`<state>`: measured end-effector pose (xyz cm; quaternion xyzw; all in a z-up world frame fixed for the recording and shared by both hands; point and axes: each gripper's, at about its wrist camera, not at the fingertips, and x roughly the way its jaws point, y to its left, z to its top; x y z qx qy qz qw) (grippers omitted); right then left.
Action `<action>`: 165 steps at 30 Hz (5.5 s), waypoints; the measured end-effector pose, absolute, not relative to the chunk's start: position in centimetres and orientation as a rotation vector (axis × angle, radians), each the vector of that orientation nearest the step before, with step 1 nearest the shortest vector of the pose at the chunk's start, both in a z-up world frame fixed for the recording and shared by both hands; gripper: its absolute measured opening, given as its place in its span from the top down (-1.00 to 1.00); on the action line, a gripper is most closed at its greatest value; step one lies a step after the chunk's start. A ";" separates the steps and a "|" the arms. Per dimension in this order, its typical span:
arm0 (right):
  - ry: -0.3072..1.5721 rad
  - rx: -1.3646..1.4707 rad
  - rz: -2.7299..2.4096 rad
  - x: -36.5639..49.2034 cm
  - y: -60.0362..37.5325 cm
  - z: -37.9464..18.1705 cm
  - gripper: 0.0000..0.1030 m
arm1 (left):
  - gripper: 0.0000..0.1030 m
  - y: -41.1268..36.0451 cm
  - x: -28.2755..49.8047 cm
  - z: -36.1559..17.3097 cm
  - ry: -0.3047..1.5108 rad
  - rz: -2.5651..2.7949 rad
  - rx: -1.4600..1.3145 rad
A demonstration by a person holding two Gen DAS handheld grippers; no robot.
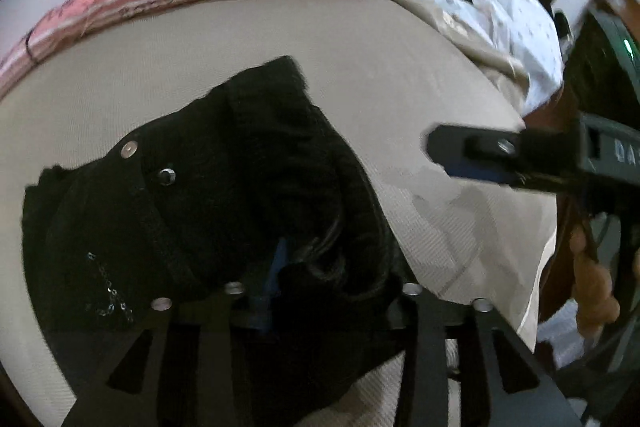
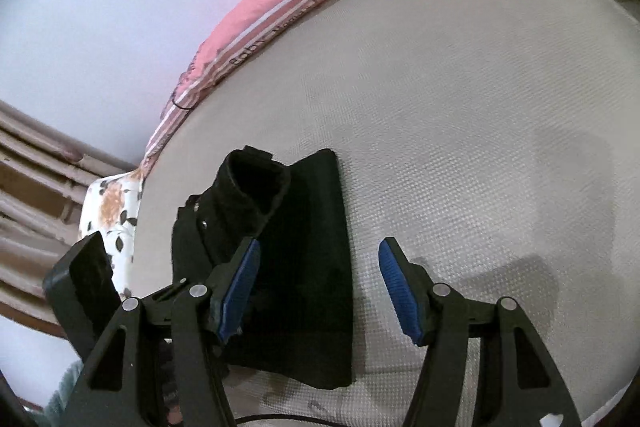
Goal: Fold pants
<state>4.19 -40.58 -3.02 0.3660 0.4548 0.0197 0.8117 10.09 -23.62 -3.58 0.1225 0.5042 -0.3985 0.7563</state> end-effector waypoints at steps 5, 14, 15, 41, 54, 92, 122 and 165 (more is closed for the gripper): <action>0.986 0.836 0.135 5.1 -39.9 -3.9 -0.17 | -0.45 -23.4 8.3 -0.8 0.941 -0.933 0.314; 1.027 0.824 0.212 7.2 -38.6 -5.5 -0.18 | -0.50 -17.0 12.4 1.1 0.907 -0.717 0.218; 1.025 0.822 0.221 7.6 -38.5 -5.6 -0.18 | -0.50 -15.9 13.3 0.7 0.923 -0.669 0.197; 1.028 0.759 0.408 10.0 -38.4 -7.6 0.38 | -0.51 -6.4 16.8 -5.3 1.107 -0.414 0.032; 1.001 0.874 0.456 11.4 -38.1 -9.8 0.59 | -0.55 -6.2 16.8 -5.9 1.119 -0.401 0.022; 1.038 0.728 0.057 1.9 -35.6 -3.9 0.27 | -0.55 -9.3 14.3 -6.0 1.045 -0.441 0.179; 1.116 0.637 -0.002 -0.5 -34.1 -5.7 0.66 | -0.60 -8.1 11.5 -6.9 1.097 -0.488 0.207; 1.099 0.719 0.125 2.6 -36.6 -6.8 0.13 | -0.62 -4.5 14.8 -3.6 1.150 -0.504 -0.046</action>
